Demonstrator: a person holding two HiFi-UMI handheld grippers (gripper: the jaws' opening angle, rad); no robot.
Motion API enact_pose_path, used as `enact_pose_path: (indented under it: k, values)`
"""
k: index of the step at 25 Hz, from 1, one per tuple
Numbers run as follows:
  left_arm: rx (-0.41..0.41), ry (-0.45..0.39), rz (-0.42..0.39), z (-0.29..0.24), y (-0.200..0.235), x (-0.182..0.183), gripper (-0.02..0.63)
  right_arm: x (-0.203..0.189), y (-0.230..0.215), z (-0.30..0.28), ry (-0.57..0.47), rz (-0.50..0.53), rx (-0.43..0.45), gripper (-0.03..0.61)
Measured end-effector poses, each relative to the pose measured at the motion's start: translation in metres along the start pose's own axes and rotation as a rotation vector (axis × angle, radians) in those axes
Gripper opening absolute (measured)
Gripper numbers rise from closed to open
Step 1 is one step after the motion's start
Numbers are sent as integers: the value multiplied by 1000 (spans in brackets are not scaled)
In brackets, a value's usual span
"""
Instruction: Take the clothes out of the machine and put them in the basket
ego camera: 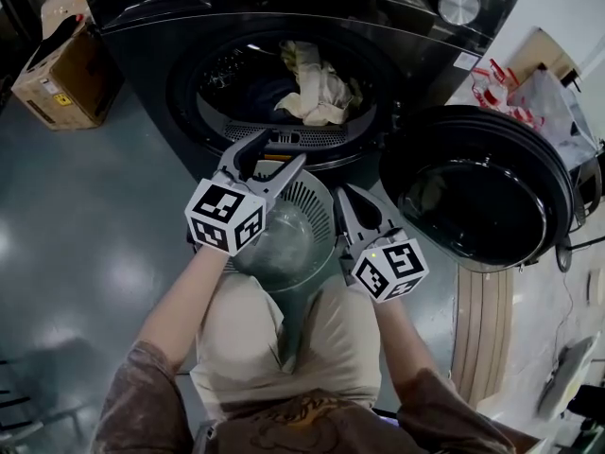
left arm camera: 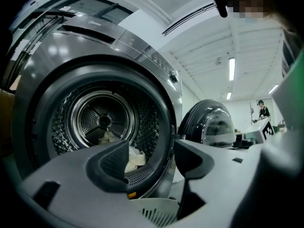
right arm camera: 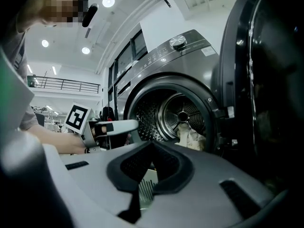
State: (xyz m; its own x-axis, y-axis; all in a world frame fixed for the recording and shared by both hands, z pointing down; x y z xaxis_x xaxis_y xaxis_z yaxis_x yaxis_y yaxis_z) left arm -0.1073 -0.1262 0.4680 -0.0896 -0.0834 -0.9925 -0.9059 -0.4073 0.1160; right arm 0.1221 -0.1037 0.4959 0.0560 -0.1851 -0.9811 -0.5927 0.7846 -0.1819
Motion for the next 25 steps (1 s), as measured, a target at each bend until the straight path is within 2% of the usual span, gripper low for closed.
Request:
enact_pose_path:
  k: [5,8,15,19,25]
  values:
    - [-18,13,-16,-27,10,-7,394,-3,2,0,0,-2,-5,-2]
    - [-13,21,-32,-50,19,-11,426,-5,2,0,0,-9,-7,-2]
    - [3,106,-71,-116,46,-33,434,-10,4,1,16,-11,-22,-2]
    - [7,158,-99,-156,58,-50,434,-12,0,2,1,-49,-44,-2]
    - [-7,270,-211,-209,64,-72,434,-15,-5,-2,-8,-71,-67,-2]
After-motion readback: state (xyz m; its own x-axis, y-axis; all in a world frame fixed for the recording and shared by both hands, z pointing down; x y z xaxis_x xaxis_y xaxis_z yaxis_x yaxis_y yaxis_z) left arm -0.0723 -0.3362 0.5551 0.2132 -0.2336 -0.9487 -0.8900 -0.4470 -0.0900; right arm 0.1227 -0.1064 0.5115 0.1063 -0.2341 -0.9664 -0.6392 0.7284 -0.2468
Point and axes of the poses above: the fingertips, and each gripper's own axes: z backward along the fingers, y to its left, x out of its top, the point moved 10 cm from there along z, backward along the fingers, and after that the axes turned 6 degrees about x, right-handed, at the moved point
